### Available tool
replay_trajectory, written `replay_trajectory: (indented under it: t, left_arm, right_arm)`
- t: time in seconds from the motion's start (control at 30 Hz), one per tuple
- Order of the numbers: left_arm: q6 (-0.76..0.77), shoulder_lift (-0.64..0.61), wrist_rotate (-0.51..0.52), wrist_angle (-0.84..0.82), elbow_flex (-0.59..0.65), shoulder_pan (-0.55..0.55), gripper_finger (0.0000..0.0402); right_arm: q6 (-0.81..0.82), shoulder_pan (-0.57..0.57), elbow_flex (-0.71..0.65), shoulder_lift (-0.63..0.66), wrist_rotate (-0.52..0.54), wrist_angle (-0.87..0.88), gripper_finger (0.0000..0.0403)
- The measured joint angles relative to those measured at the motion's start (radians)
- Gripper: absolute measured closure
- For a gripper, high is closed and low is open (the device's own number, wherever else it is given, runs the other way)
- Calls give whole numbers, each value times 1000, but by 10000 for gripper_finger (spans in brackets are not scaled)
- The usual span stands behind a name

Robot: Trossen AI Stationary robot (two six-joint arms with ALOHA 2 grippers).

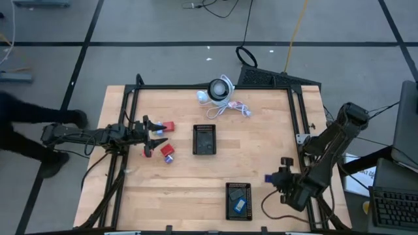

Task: Pick & Place Office items
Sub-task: Put the dark blue digital timer into the bottom black basket

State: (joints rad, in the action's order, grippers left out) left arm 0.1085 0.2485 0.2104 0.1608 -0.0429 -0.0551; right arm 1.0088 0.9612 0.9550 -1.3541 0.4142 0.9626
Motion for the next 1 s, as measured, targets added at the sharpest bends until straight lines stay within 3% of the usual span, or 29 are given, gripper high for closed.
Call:
replay_trajectory:
  t: [0.2, 0.53, 0.73, 1.0]
  left_arm:
    - [0, 0, 0, 0, 0, 0, 135]
    - [0, 0, 0, 0, 0, 0, 135]
    - [0, 0, 0, 0, 0, 0, 135]
    - [0, 0, 0, -2, 0, 0, 135]
  right_arm:
    - [-80, 0, -25, 76, 13, -79, 246]
    - [-284, -24, -197, 204, 35, -421, 251]
    - [-365, -97, -315, 311, 38, -563, 254]
    - [-647, -248, -454, 420, 50, -945, 249]
